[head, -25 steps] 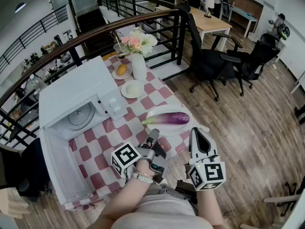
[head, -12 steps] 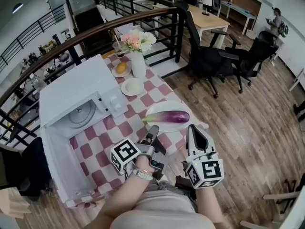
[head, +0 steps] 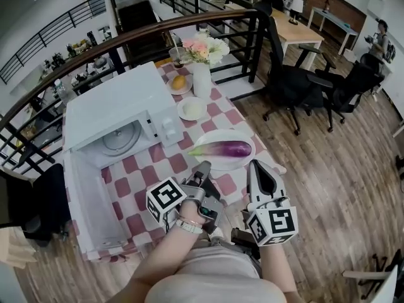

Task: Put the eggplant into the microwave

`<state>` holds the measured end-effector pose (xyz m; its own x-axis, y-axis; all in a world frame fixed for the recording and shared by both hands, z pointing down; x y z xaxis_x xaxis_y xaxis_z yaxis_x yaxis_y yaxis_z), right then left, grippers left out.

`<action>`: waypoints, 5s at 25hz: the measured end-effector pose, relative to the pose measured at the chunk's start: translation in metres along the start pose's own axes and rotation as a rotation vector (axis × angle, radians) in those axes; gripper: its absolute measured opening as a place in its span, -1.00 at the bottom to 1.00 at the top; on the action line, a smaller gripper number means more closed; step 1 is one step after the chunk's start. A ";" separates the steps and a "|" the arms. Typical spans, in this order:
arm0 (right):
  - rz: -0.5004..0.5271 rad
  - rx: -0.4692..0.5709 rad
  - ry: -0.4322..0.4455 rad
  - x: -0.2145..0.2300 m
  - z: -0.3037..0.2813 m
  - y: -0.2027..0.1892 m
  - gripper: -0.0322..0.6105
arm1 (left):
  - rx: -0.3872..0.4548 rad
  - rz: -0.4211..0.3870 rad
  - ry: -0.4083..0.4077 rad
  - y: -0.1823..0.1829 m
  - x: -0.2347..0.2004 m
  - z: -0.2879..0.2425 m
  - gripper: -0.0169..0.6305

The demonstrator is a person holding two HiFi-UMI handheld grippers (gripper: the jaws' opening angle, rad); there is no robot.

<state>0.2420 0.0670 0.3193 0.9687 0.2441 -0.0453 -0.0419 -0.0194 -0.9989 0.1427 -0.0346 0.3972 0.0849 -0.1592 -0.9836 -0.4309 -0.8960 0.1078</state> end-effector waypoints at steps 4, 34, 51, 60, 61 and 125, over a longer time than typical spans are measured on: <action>0.001 -0.001 0.045 -0.011 -0.009 0.000 -0.82 | 0.035 0.005 -0.010 0.011 0.001 0.009 -0.91; 0.019 0.018 0.394 -0.105 -0.061 0.007 -0.82 | 0.379 0.067 -0.023 0.088 -0.006 0.086 -0.91; 0.025 0.011 0.577 -0.127 -0.074 -0.003 -0.82 | 0.552 0.092 -0.051 0.100 -0.014 0.105 -0.90; 0.045 0.013 0.643 -0.145 -0.077 -0.006 -0.82 | 0.636 0.122 -0.062 0.118 -0.019 0.128 -0.90; 0.046 0.015 0.647 -0.148 -0.080 -0.005 -0.82 | 0.643 0.124 -0.064 0.122 -0.019 0.129 -0.90; 0.122 -0.063 0.740 -0.293 -0.217 -0.145 -0.82 | 0.791 0.137 -0.027 0.332 -0.144 0.115 -0.91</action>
<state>0.0172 -0.2119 0.4794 0.8705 -0.4783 -0.1163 -0.1672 -0.0651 -0.9838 -0.1158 -0.2613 0.5578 -0.0324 -0.2271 -0.9733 -0.9458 -0.3079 0.1033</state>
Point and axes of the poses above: the fingertips, and each gripper's own axes: z backward along the fingers, x to its right, y out of its top, the point moved 2 cm from there along z, backward along the fingers, and after that the axes turned 7 degrees about z, right-handed, at the moved point
